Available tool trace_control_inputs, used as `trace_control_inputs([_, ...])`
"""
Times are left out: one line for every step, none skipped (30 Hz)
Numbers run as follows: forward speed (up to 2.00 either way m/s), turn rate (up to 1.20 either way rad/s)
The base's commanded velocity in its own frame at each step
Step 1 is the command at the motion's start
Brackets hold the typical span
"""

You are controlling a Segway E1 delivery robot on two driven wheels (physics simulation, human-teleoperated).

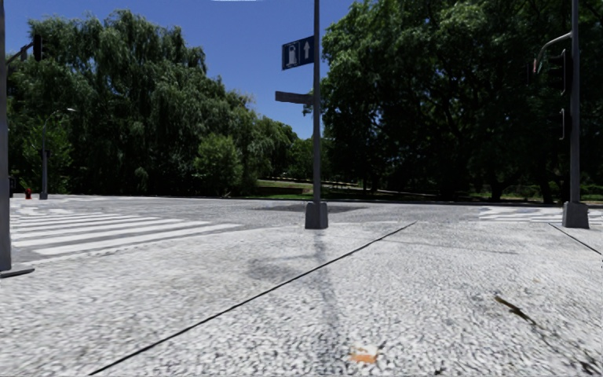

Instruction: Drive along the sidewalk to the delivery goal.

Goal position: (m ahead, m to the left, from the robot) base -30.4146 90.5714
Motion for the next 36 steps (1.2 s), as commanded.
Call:
trace_control_inputs([2.00,0.50])
trace_control_inputs([2.00,0.50])
trace_control_inputs([2.00,0.50])
trace_control_inputs([2.00,0.50])
trace_control_inputs([2.00,0.50])
trace_control_inputs([2.00,0.50])
trace_control_inputs([2.00,0.50])
trace_control_inputs([2.00,0.50])
trace_control_inputs([2.00,0.50])
trace_control_inputs([2.00,0.50])
trace_control_inputs([2.00,0.50])
trace_control_inputs([2.00,0.50])
trace_control_inputs([2.00,0.50])
trace_control_inputs([2.00,0.50])
trace_control_inputs([2.00,0.50])
trace_control_inputs([2.00,0.50])
trace_control_inputs([2.00,0.50])
trace_control_inputs([2.00,0.50])
trace_control_inputs([2.00,0.50])
trace_control_inputs([2.00,0.50])
trace_control_inputs([2.00,0.50])
trace_control_inputs([2.00,0.50])
trace_control_inputs([2.00,0.50])
trace_control_inputs([2.00,0.50])
trace_control_inputs([2.00,0.50])
trace_control_inputs([2.00,0.50])
trace_control_inputs([2.00,0.50])
trace_control_inputs([2.00,0.50])
trace_control_inputs([2.00,0.50])
trace_control_inputs([2.00,0.50])
trace_control_inputs([2.00,0.50])
trace_control_inputs([2.00,0.50])
trace_control_inputs([2.00,0.50])
trace_control_inputs([2.00,0.50])
trace_control_inputs([2.00,0.50])
trace_control_inputs([2.00,0.50])
